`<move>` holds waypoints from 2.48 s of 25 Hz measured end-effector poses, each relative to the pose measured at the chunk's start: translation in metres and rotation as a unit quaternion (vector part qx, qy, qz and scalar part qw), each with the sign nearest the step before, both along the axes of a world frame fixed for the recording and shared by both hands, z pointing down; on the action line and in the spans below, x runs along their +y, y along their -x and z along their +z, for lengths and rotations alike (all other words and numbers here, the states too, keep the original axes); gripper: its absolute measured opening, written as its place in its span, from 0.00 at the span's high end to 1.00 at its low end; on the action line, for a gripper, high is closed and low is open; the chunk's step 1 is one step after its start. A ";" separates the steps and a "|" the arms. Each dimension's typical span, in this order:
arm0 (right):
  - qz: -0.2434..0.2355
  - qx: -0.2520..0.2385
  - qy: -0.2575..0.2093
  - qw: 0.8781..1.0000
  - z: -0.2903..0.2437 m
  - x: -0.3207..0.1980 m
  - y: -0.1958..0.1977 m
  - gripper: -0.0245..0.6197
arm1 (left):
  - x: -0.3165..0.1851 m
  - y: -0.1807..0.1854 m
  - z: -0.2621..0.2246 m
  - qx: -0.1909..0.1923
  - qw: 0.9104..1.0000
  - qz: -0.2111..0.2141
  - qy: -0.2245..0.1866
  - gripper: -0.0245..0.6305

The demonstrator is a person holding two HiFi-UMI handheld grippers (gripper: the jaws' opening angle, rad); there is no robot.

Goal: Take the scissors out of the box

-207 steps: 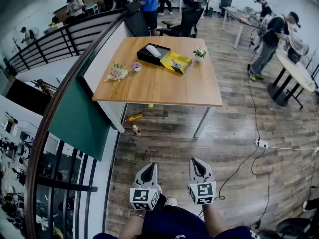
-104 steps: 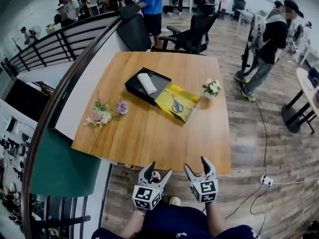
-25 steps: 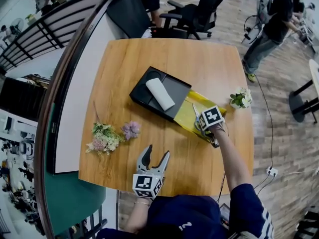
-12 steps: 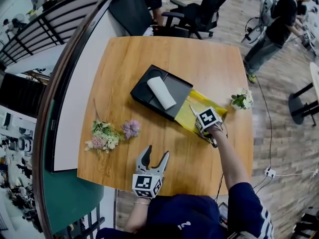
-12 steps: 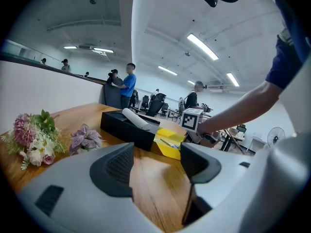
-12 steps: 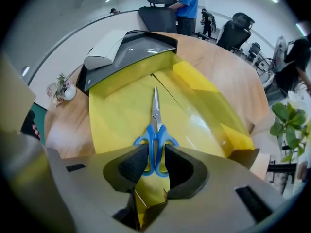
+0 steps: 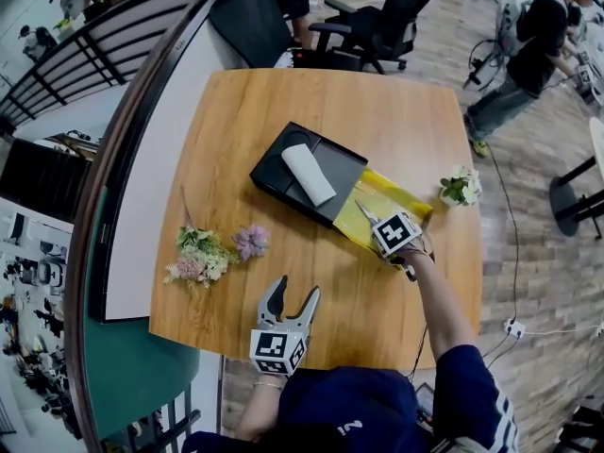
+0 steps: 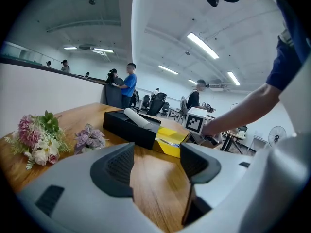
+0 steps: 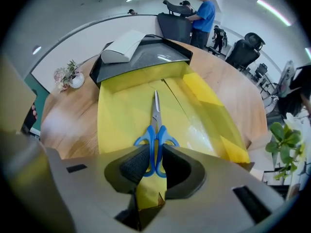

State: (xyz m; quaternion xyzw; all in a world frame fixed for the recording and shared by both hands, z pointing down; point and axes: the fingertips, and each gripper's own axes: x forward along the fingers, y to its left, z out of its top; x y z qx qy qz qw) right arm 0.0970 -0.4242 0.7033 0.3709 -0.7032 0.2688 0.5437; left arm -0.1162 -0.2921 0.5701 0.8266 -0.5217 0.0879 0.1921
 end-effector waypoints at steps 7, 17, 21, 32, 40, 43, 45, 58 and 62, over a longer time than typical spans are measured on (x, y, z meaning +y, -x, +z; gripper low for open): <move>0.010 0.002 -0.042 0.999 -0.015 0.007 -0.015 0.81 | 0.009 0.002 -0.001 -0.002 1.000 -0.007 -0.002 0.52; -0.021 -0.050 -0.193 0.980 -0.073 -0.002 -0.007 0.81 | 0.012 -0.019 -0.008 -0.005 1.000 0.013 -0.015 0.52; -0.018 -0.065 -0.233 0.970 -0.096 0.003 -0.008 0.81 | 0.013 -0.027 -0.012 -0.008 1.000 0.022 -0.020 0.52; -0.003 -0.108 -0.337 0.935 -0.162 0.024 -0.012 0.81 | 0.016 -0.045 -0.024 -0.006 0.999 0.039 -0.036 0.52; 0.011 -0.125 -0.405 0.906 -0.201 0.051 -0.016 0.81 | 0.017 -0.057 -0.035 0.000 0.997 0.050 -0.054 0.52; 0.021 -0.135 -0.424 0.895 -0.212 0.064 -0.018 0.81 | 0.019 -0.060 -0.042 -0.002 0.996 0.052 -0.070 0.52; 0.031 -0.144 -0.438 0.887 -0.218 0.072 -0.020 0.81 | 0.019 -0.060 -0.044 -0.003 0.996 0.052 -0.076 0.52; 0.123 -0.204 -0.489 0.839 -0.225 0.139 -0.036 0.81 | 0.027 -0.069 -0.052 0.001 0.994 0.061 -0.095 0.53; 0.138 -0.213 -0.496 0.830 -0.220 0.163 -0.040 0.81 | 0.031 -0.071 -0.051 0.001 0.993 0.067 -0.097 0.53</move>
